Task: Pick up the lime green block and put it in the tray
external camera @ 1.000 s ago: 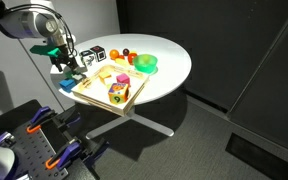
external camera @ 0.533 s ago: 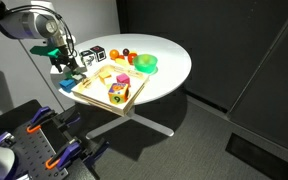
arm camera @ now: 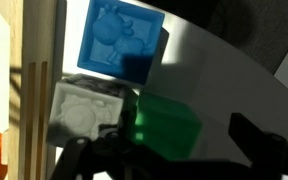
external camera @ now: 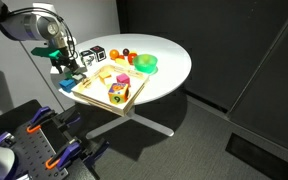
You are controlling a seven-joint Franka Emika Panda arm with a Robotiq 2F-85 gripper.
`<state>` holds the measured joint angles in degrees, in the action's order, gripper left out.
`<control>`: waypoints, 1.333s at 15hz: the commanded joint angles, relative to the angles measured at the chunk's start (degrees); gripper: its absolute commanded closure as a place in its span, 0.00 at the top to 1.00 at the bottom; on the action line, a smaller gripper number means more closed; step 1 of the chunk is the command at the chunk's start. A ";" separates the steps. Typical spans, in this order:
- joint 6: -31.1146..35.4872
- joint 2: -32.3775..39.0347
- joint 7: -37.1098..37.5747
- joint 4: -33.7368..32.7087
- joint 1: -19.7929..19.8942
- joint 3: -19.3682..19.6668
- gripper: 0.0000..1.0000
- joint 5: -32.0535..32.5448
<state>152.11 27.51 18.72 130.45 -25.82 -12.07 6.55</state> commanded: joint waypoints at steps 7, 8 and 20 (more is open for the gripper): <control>-0.41 2.08 -0.43 -2.59 -0.67 0.05 0.58 -1.16; -0.47 1.79 -0.55 -2.60 -0.66 -0.06 0.49 -1.21; -4.18 -5.54 -0.72 -0.05 0.69 -0.23 0.32 -1.85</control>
<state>150.45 25.78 18.69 128.63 -25.97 -12.13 6.03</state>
